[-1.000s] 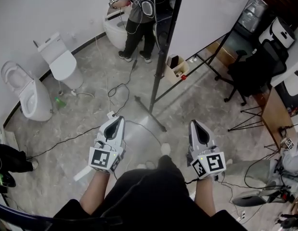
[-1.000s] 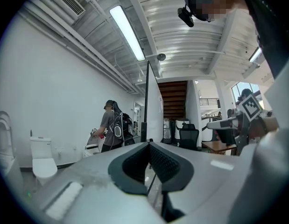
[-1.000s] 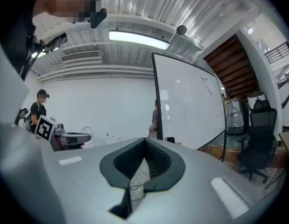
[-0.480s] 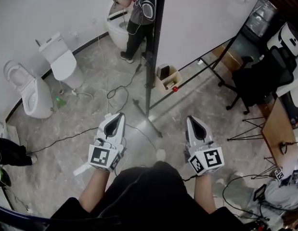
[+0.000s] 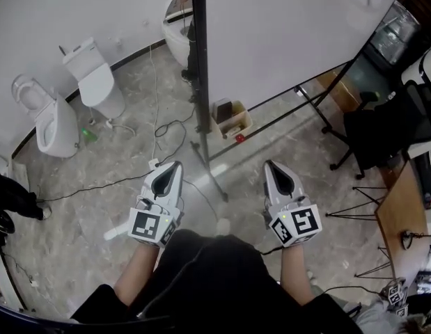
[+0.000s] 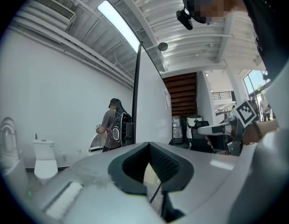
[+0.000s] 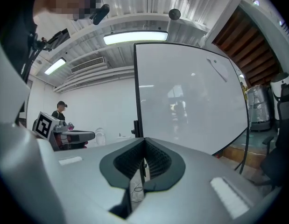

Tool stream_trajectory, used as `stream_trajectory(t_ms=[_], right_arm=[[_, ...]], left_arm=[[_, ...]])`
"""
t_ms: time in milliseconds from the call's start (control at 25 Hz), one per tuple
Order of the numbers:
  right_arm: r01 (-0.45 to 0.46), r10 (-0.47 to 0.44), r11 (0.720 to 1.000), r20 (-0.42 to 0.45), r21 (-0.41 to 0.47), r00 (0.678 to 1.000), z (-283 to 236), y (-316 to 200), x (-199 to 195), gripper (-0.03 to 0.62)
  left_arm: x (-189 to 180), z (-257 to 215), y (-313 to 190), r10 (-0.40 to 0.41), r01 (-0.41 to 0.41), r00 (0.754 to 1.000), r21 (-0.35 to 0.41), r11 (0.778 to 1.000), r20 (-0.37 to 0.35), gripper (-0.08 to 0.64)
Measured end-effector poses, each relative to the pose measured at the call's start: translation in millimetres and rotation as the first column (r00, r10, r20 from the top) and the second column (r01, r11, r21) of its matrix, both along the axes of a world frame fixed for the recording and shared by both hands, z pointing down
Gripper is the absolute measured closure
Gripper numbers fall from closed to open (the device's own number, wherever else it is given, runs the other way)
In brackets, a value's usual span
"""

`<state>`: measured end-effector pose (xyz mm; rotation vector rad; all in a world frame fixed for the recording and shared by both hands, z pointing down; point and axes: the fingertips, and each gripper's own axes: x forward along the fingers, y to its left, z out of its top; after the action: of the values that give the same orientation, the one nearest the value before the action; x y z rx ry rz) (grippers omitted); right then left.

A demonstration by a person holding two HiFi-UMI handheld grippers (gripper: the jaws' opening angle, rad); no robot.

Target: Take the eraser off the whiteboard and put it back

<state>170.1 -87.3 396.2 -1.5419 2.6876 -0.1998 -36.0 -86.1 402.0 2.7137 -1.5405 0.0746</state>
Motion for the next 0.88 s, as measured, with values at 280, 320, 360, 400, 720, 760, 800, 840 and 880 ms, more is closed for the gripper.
stream_trajectory(t_ms=[280, 320, 360, 400, 720, 760, 800, 840, 880], right_arm=[[0.077, -0.077, 0.997, 0.004, 0.002, 0.997, 4.2, -30.3, 10.5, 0.583], [0.085, -0.085, 0.996, 0.005, 0.008, 0.996, 2.7, -34.6, 8.8, 0.583], [0.094, -0.094, 0.996, 0.005, 0.015, 0.996, 1.3, -38.9, 6.2, 0.583], [0.102, -0.102, 0.995, 0.004, 0.02, 0.995, 0.0, -42.8, 2.9, 0.583], [0.153, -0.154, 0.988, 0.047, 0.031, 0.987, 0.2, -81.6, -34.1, 0.583], [0.151, -0.152, 0.988, 0.039, 0.022, 0.988, 3.7, -87.5, -38.8, 0.583], [0.149, -0.15, 0.989, 0.028, 0.011, 0.988, 7.8, -93.3, -43.1, 0.583], [0.149, -0.149, 0.989, 0.015, 0.0, 0.989, 12.4, -99.0, -47.3, 0.583], [0.148, -0.148, 0.989, 0.0, -0.012, 0.989, 17.7, -104.4, -51.5, 0.583]], left_arm=[[19.3, 5.1, -5.5, -0.073, 0.073, 0.997, -0.038, 0.997, 0.007, 0.554], [19.4, 5.7, -6.6, -0.08, 0.08, 0.997, -0.042, 0.996, 0.007, 0.554], [19.4, 4.9, -8.1, -0.087, 0.087, 0.996, -0.037, 0.996, 0.0, 0.554], [19.0, 3.5, -9.7, -0.093, 0.093, 0.996, -0.027, 0.995, -0.007, 0.554], [13.3, 1.3, -24.6, -0.072, 0.071, 0.997, -0.012, 0.997, -0.021, 0.554], [10.9, 1.9, -27.1, -0.071, 0.071, 0.997, -0.013, 0.997, -0.025, 0.554], [8.1, 1.8, -30.0, -0.071, 0.071, 0.997, -0.014, 0.997, -0.029, 0.554], [5.0, 1.1, -33.2, -0.072, 0.071, 0.997, -0.014, 0.997, -0.033, 0.554], [1.5, 0.0, -36.7, -0.072, 0.072, 0.997, -0.014, 0.997, -0.036, 0.554]])
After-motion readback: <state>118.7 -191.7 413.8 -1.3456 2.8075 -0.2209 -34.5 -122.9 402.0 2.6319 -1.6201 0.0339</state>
